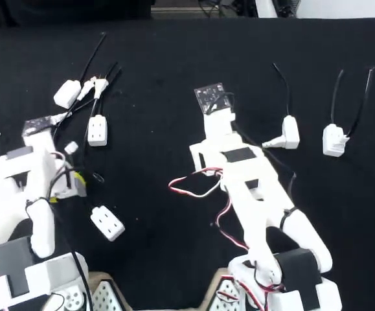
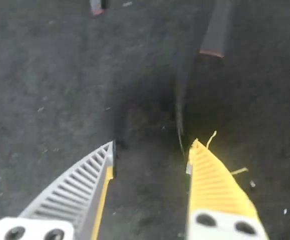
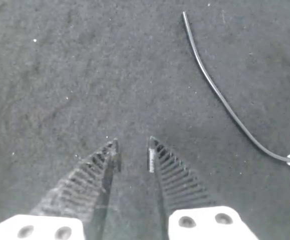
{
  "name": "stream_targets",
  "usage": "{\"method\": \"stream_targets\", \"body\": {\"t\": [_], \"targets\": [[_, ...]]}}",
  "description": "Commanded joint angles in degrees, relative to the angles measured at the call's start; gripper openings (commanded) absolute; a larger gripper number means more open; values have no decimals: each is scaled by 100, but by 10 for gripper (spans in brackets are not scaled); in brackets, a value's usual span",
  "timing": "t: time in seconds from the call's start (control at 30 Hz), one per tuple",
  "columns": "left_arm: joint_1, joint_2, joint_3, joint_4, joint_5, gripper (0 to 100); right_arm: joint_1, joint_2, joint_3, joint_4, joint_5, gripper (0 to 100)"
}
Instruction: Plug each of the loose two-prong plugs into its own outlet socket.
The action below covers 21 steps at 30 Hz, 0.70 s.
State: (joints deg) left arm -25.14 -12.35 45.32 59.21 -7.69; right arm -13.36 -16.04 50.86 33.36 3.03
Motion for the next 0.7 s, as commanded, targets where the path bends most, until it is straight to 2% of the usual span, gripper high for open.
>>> {"method": "stream_targets", "body": {"t": [0.0,0.17,0.27,0.33,0.5,0.67], "targets": [[-400,0,-620,448,-404,234,97,-286,-22,-123,-44,77],[-743,0,-1007,967,-1284,234,97,-286,-22,-123,-44,77],[-655,0,-1042,1451,-2189,234,97,-286,-31,-123,-44,77],[-435,0,-954,1723,-2479,234,97,-286,-48,-123,-44,77],[453,-149,-453,1785,-2523,234,360,-321,-110,-123,-44,77],[1604,-765,330,1275,-1793,234,527,-286,-171,-114,-44,77]]}}
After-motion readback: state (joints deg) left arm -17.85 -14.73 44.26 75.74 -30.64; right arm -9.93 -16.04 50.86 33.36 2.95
